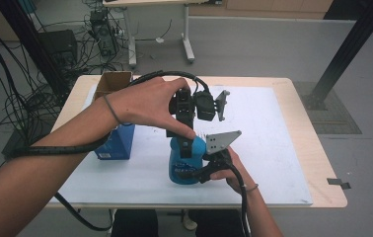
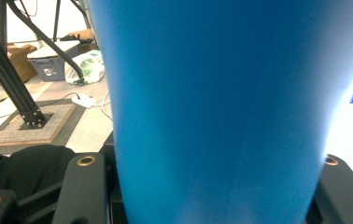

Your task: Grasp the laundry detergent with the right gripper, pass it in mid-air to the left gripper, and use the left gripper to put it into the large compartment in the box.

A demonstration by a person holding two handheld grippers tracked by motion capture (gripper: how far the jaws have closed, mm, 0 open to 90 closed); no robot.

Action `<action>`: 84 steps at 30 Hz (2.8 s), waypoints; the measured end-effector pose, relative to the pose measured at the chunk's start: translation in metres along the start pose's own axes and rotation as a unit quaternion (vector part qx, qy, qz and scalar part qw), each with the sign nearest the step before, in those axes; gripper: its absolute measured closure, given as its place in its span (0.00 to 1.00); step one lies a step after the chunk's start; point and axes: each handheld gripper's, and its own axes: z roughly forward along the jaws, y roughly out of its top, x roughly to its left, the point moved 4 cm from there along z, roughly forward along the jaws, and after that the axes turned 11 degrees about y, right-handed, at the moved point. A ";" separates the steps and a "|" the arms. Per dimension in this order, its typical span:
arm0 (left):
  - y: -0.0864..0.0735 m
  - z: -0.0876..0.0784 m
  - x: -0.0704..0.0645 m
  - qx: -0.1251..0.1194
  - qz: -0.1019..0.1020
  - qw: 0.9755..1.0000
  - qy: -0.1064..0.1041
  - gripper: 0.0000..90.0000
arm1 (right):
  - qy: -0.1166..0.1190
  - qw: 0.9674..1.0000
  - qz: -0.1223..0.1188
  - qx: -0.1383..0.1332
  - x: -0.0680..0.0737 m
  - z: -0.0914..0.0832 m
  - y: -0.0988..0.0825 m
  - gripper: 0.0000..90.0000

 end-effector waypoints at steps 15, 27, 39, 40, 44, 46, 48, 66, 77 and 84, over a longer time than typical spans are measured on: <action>-0.001 0.002 0.002 -0.001 -0.001 1.000 -0.002 0.07 | 0.004 1.000 -0.004 0.006 0.001 -0.001 0.004 0.47; -0.002 0.002 0.003 -0.002 -0.006 1.000 -0.002 0.07 | 0.001 1.000 -0.003 0.007 0.002 -0.002 0.004 0.47; -0.005 0.001 0.002 -0.009 -0.009 1.000 0.001 0.06 | -0.001 1.000 -0.005 0.007 0.003 -0.002 0.005 0.47; -0.005 0.002 0.003 -0.010 -0.009 1.000 0.000 0.06 | -0.003 1.000 -0.004 0.007 0.003 -0.002 0.005 0.47; -0.005 0.002 0.003 -0.008 -0.010 1.000 0.000 0.06 | 0.000 1.000 -0.005 0.008 0.003 -0.001 0.005 0.47; -0.005 0.002 0.002 -0.011 -0.009 1.000 0.002 0.06 | -0.002 1.000 -0.009 0.008 0.003 -0.001 0.005 0.47; -0.006 0.002 0.002 -0.012 -0.009 1.000 0.002 0.06 | -0.002 1.000 -0.004 0.007 0.003 -0.001 0.005 0.47; -0.004 0.004 0.002 -0.010 -0.010 1.000 0.002 0.06 | -0.004 1.000 -0.006 0.006 0.003 -0.002 0.006 0.47; -0.005 0.004 0.003 -0.010 -0.011 1.000 0.002 0.06 | -0.002 1.000 -0.004 0.010 0.003 -0.002 0.006 0.47; -0.004 0.004 0.003 -0.010 -0.009 1.000 0.001 0.06 | -0.004 1.000 -0.003 0.007 0.003 -0.002 0.006 0.47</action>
